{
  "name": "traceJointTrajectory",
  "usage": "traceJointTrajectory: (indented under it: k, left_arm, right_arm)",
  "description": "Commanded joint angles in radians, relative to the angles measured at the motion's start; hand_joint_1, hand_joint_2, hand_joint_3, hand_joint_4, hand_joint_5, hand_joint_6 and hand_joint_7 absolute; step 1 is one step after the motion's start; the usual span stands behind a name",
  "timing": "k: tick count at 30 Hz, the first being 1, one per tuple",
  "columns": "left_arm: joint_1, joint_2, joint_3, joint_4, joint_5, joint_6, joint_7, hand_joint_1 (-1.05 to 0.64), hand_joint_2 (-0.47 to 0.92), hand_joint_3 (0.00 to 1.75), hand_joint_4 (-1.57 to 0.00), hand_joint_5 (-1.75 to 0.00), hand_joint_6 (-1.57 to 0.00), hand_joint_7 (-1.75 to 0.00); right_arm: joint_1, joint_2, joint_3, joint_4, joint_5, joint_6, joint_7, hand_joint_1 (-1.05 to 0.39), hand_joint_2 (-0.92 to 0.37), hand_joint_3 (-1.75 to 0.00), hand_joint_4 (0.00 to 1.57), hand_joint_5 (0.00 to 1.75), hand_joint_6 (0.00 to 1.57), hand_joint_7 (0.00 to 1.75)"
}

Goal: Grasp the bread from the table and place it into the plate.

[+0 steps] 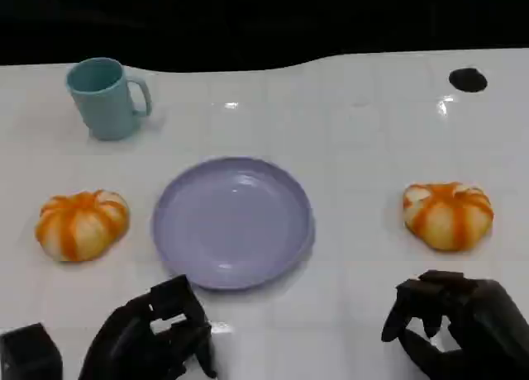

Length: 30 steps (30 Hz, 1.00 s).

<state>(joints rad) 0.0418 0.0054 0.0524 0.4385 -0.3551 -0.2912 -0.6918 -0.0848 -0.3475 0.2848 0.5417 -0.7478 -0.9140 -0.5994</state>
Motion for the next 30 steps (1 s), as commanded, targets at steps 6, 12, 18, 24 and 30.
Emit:
traceJointTrajectory:
  k: [6, 12, 18, 24, 30]
  left_arm:
    - [-0.016, 0.014, 0.012, 0.015, 0.004, -0.012, -0.006, -0.61, 0.85, 0.35, -0.78, -1.75, -0.71, -1.48]
    - [-0.019, 0.013, 0.011, 0.016, -0.006, -0.003, -0.012, -0.59, 0.84, 0.36, -0.78, -1.75, -0.71, -1.48]
    - [-0.021, 0.013, 0.011, 0.024, 0.004, -0.021, -0.002, -0.6, 0.84, 0.37, -0.78, -1.75, -0.72, -1.48]
    - [-0.018, 0.013, 0.008, 0.022, 0.003, -0.025, -0.005, -0.6, 0.84, 0.38, -0.77, -1.75, -0.7, -1.49]
    - [-0.021, 0.013, 0.008, 0.027, 0.001, -0.024, -0.005, -0.61, 0.83, 0.39, -0.78, -1.75, -0.7, -1.5]
  right_arm:
    - [-0.021, -0.008, 0.0, 0.026, 0.005, -0.01, -0.017, -0.17, -0.27, -1.4, 0.9, 1.71, 0.88, 1.26]
    - [-0.02, -0.011, 0.0, 0.022, 0.007, -0.005, -0.012, -0.17, -0.27, -1.38, 0.88, 1.74, 0.86, 1.28]
    - [-0.022, -0.011, 0.001, 0.027, 0.009, -0.009, -0.011, -0.17, -0.26, -1.39, 0.88, 1.73, 0.86, 1.28]
    - [-0.021, -0.012, 0.001, 0.026, 0.008, -0.013, -0.015, -0.17, -0.26, -1.4, 0.89, 1.72, 0.87, 1.27]
    - [-0.02, -0.014, -0.002, 0.022, 0.004, -0.008, -0.018, -0.17, -0.26, -1.39, 0.88, 1.72, 0.87, 1.26]
